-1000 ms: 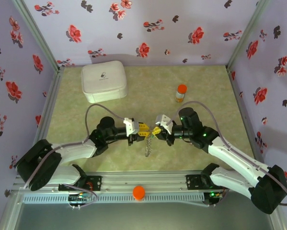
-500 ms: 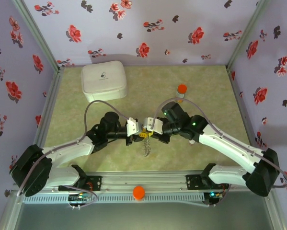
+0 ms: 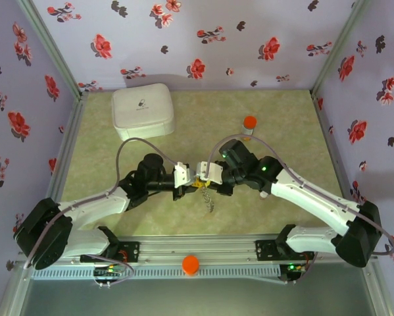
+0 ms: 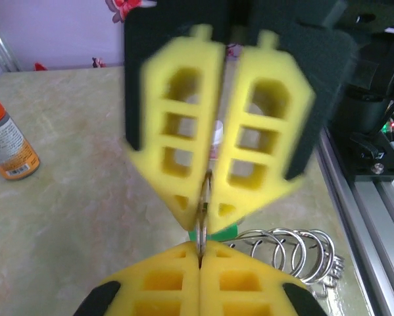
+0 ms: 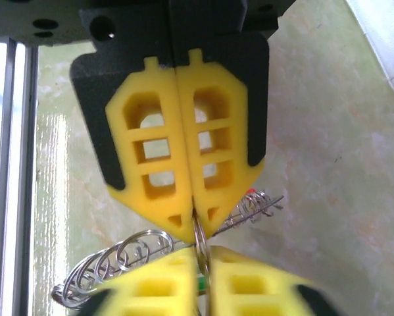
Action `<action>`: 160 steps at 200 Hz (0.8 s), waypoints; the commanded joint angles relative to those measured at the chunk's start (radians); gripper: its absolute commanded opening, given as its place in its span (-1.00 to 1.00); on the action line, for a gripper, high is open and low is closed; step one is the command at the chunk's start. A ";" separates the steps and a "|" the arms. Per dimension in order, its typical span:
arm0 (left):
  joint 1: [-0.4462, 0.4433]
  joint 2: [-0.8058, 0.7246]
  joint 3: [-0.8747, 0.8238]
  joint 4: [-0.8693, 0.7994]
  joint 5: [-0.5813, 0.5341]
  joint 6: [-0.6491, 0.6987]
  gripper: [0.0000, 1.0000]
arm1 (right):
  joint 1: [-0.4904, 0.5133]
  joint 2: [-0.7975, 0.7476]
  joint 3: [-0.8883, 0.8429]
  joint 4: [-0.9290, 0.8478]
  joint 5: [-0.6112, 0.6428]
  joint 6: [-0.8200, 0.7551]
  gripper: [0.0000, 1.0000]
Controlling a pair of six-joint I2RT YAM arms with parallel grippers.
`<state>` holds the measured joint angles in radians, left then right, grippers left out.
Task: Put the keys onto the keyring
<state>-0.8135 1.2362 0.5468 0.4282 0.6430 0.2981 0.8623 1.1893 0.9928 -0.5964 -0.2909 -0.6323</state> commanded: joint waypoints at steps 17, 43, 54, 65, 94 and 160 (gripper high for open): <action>0.004 0.047 -0.047 0.261 0.047 -0.062 -1.00 | -0.060 -0.177 -0.169 0.215 -0.080 0.131 -0.31; 0.011 0.105 -0.066 0.409 0.053 -0.104 -1.00 | -0.115 -0.283 -0.296 0.369 -0.133 0.211 -0.31; 0.013 0.125 -0.066 0.454 0.053 -0.117 -1.00 | -0.121 -0.313 -0.337 0.417 -0.135 0.231 -0.31; 0.014 0.151 -0.067 0.508 0.053 -0.139 -1.00 | -0.126 -0.340 -0.372 0.462 -0.136 0.248 -0.31; 0.016 0.215 -0.083 0.656 0.058 -0.211 -1.00 | -0.128 -0.425 -0.470 0.591 -0.124 0.263 -0.32; 0.018 0.223 -0.087 0.676 0.078 -0.230 -1.00 | -0.127 -0.451 -0.423 0.423 -0.032 0.222 -0.37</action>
<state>-0.8047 1.4742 0.4660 1.0218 0.6933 0.0803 0.7410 0.6926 0.4969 -0.0551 -0.3588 -0.3847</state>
